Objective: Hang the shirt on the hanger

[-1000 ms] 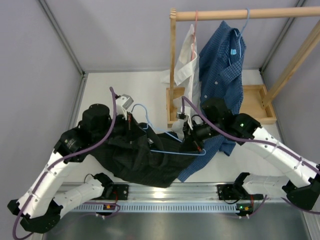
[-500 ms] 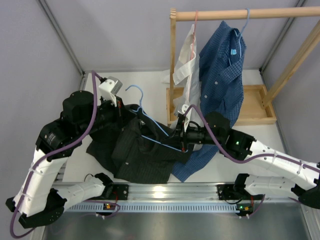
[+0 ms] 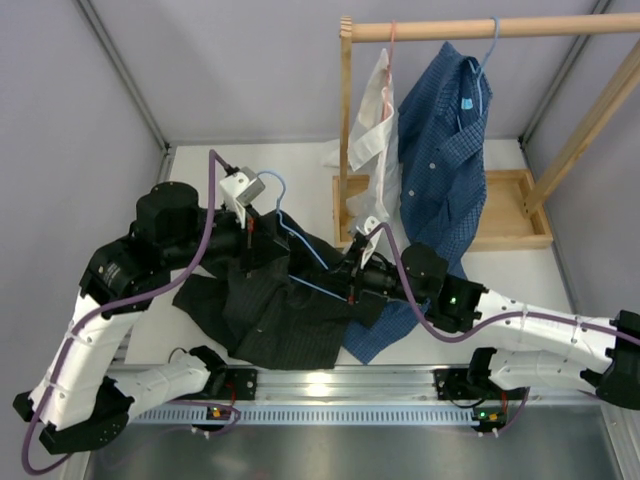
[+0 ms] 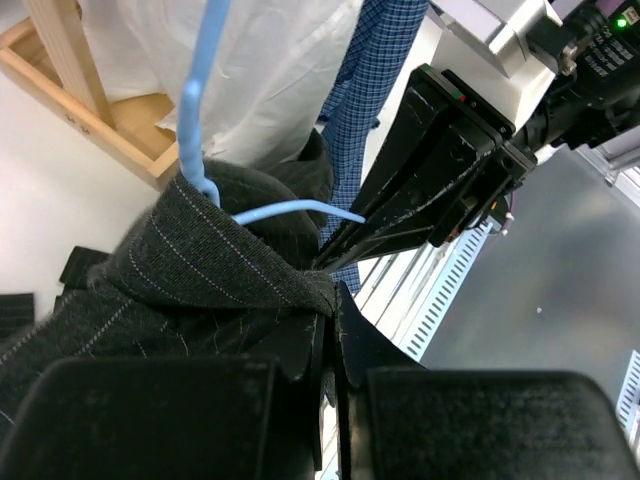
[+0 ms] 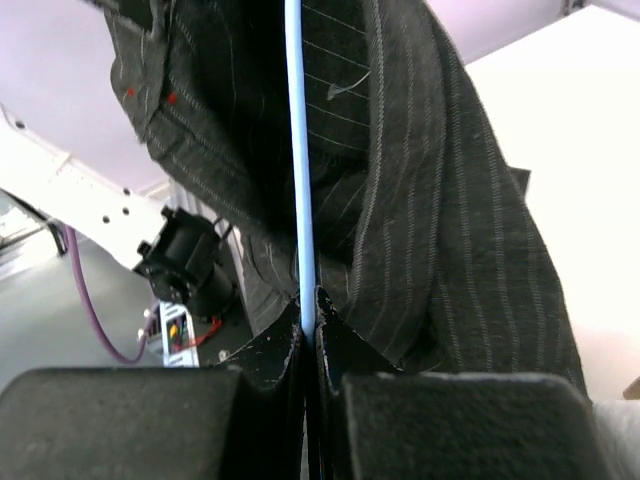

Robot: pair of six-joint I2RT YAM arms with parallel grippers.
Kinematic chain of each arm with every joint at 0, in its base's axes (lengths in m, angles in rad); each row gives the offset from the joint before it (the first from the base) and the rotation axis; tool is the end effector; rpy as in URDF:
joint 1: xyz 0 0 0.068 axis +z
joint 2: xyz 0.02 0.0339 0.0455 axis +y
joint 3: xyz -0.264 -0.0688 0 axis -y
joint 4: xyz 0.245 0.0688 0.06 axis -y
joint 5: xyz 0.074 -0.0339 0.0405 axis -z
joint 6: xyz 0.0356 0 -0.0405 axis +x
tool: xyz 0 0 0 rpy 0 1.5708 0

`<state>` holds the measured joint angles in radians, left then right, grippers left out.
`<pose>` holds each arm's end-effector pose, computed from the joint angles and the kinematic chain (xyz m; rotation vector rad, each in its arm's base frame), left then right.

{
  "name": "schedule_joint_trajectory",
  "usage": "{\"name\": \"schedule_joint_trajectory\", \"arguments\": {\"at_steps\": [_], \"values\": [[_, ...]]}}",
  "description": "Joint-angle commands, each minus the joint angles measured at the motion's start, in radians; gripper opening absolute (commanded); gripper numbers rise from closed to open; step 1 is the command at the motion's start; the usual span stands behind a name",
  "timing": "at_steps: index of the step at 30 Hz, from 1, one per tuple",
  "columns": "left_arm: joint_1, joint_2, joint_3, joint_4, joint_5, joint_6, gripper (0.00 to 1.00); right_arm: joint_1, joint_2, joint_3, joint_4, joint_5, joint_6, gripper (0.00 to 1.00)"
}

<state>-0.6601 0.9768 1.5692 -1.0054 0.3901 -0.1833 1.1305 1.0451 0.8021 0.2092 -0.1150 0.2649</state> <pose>0.1022 -0.0965 0.4759 0.7432 1.9344 -0.9203 0.1025 0.2270 0.3374 -0.8139 1.5318 1.1521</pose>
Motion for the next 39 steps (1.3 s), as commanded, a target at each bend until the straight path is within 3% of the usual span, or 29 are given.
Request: {"name": "schedule_joint_trajectory", "arguments": {"at_steps": [1, 7, 12, 15, 16, 17, 19, 23, 27, 29, 30, 34, 39], "values": [[-0.001, -0.03, 0.008, 0.021, 0.093, 0.024, 0.0, 0.018, -0.014, -0.018, 0.265, 0.052, 0.033, 0.0], [-0.001, -0.004, 0.038, -0.001, -0.029, 0.035, 0.0, 0.055, -0.042, -0.132, 0.456, 0.146, 0.045, 0.0], [-0.001, 0.011, 0.051, -0.001, -0.004, 0.034, 0.0, 0.063, -0.043, -0.156, 0.508, 0.081, 0.022, 0.0], [-0.001, 0.003, 0.06, 0.001, 0.023, 0.053, 0.31, 0.063, -0.049, -0.181, 0.544, 0.081, 0.027, 0.0], [-0.001, -0.007, 0.066, -0.001, 0.021, 0.061, 0.53, 0.064, -0.048, -0.178, 0.535, 0.087, 0.025, 0.0], [-0.003, -0.012, 0.075, -0.001, -0.005, 0.073, 0.6, 0.063, -0.045, -0.176, 0.53, 0.092, 0.025, 0.0], [-0.003, -0.026, 0.116, -0.001, -0.037, 0.09, 0.66, 0.063, -0.043, -0.188, 0.551, 0.11, 0.03, 0.0], [-0.001, -0.024, 0.216, 0.014, -0.161, 0.111, 0.68, 0.064, -0.068, -0.23, 0.607, 0.173, 0.034, 0.0], [-0.001, 0.032, 0.31, 0.062, -0.383, 0.137, 0.72, 0.063, -0.109, -0.248, 0.569, 0.199, 0.019, 0.0], [-0.001, 0.092, 0.345, 0.068, -0.416, 0.188, 0.75, 0.061, -0.131, -0.26, 0.55, 0.198, 0.023, 0.0], [-0.001, 0.115, 0.359, 0.062, -0.399, 0.206, 0.75, 0.063, -0.157, -0.271, 0.541, 0.199, 0.028, 0.0], [-0.001, 0.183, 0.37, 0.033, 0.047, 0.261, 0.83, 0.061, -0.223, -0.3, 0.507, 0.203, 0.042, 0.0], [-0.001, 0.175, 0.289, 0.037, 0.268, 0.436, 0.85, 0.063, -0.315, -0.348, 0.452, 0.17, 0.065, 0.0]]}}
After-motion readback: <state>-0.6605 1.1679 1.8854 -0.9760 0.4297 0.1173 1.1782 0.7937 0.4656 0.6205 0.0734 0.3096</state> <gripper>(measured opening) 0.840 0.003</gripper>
